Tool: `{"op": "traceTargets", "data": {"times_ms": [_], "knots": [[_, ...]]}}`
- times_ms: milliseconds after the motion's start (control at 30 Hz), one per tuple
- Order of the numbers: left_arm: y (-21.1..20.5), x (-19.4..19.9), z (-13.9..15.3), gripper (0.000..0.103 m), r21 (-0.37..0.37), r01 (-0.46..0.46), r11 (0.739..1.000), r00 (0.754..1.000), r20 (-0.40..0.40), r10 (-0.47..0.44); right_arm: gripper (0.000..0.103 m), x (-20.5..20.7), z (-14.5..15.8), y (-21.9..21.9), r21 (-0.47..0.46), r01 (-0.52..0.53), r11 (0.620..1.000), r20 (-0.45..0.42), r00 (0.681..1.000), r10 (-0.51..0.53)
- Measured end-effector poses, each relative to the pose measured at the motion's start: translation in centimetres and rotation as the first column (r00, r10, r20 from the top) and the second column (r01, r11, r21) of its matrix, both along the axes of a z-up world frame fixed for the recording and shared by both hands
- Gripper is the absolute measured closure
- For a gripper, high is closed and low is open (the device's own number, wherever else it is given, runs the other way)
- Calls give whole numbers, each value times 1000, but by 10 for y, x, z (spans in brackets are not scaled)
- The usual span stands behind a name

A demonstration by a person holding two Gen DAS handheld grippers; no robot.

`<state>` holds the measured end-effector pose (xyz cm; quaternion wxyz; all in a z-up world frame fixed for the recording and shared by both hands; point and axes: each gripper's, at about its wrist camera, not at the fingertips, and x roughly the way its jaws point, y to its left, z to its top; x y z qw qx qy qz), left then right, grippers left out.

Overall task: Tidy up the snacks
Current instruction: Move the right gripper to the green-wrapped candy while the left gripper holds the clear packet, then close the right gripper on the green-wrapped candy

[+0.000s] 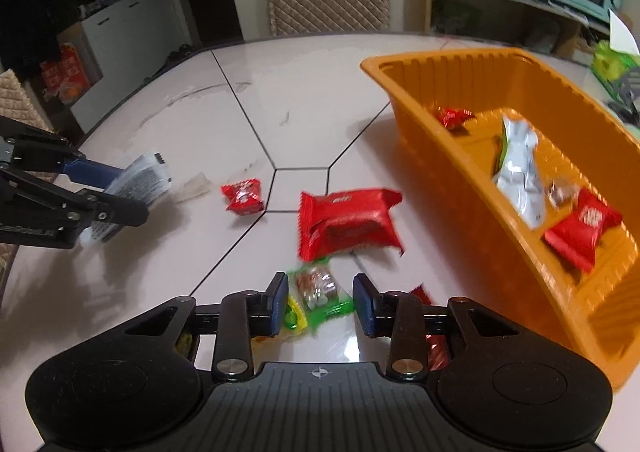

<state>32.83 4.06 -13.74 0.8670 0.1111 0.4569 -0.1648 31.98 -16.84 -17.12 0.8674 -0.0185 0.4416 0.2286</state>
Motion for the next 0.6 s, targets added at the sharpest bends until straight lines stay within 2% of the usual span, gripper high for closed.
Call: {"op": "traceTargets", "data": {"times_ms": [167,400,500,533,600], "knots": [[-1,1,-1,67,0,-4,1000,1000,-4,4,66,-9,1,12,-18,31,999,2,1000,-31],[2,0,-1,67,0,-20,1000,1000,-1,20,66,3,-1,10,-34,45,998,2,999,-45],[3,1,-1,67,0,-33,999,999,-5,33,72,2,-2,14,-56,37,998,13,999,-36],[4,1,-1,67,0,-37,999,999,-6,37,77,2,-2,15,-61,36,997,16,999,-35],[3,1,-1,67,3,-42,999,999,-4,42,79,2,-2,16,-63,36,997,15,999,-35]]}}
